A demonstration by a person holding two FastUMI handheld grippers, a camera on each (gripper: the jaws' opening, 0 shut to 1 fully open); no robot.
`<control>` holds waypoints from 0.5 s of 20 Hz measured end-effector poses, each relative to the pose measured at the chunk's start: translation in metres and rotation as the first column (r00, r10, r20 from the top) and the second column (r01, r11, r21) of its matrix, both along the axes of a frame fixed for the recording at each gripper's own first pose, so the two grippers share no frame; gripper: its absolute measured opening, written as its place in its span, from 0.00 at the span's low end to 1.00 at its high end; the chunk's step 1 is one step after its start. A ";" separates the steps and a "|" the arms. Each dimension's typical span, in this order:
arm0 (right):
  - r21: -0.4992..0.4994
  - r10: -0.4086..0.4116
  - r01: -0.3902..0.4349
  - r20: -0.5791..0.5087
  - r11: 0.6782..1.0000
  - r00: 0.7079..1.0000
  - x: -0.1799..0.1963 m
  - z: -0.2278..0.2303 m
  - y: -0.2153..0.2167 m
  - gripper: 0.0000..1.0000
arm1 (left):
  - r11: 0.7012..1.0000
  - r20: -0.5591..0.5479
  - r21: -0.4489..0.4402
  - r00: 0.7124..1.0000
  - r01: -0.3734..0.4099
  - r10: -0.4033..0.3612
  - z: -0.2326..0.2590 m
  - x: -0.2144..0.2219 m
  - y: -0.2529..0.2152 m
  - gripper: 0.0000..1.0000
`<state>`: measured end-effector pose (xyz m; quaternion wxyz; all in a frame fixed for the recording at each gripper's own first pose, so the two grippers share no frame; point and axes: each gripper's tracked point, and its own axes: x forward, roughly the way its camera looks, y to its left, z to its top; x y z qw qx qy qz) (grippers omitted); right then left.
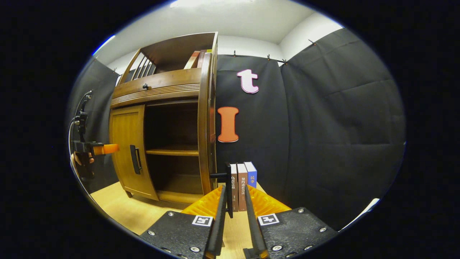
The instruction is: Open the right door of the double-door shoe cabinet with the right hand, and open the left door with the left hand.
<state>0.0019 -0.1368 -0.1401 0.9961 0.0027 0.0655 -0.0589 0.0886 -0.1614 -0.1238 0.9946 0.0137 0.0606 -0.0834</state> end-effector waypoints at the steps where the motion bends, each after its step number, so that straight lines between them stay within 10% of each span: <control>1: 0.009 -0.011 0.011 0.003 1.000 1.000 -0.001 0.001 -0.003 0.34 | 1.000 -0.005 0.004 1.000 0.000 0.000 -0.003 0.005 -0.002 0.98; 4: 0.017 -0.050 0.050 0.014 0.999 0.999 -0.004 0.006 -0.014 0.71 | 1.000 -0.006 0.018 1.000 0.013 -0.013 -0.012 0.022 -0.014 0.98; 10: -0.003 -0.105 0.106 0.045 0.994 0.993 -0.010 0.014 -0.033 0.94 | 1.000 -0.022 0.000 1.000 0.022 -0.022 -0.027 0.057 -0.022 0.95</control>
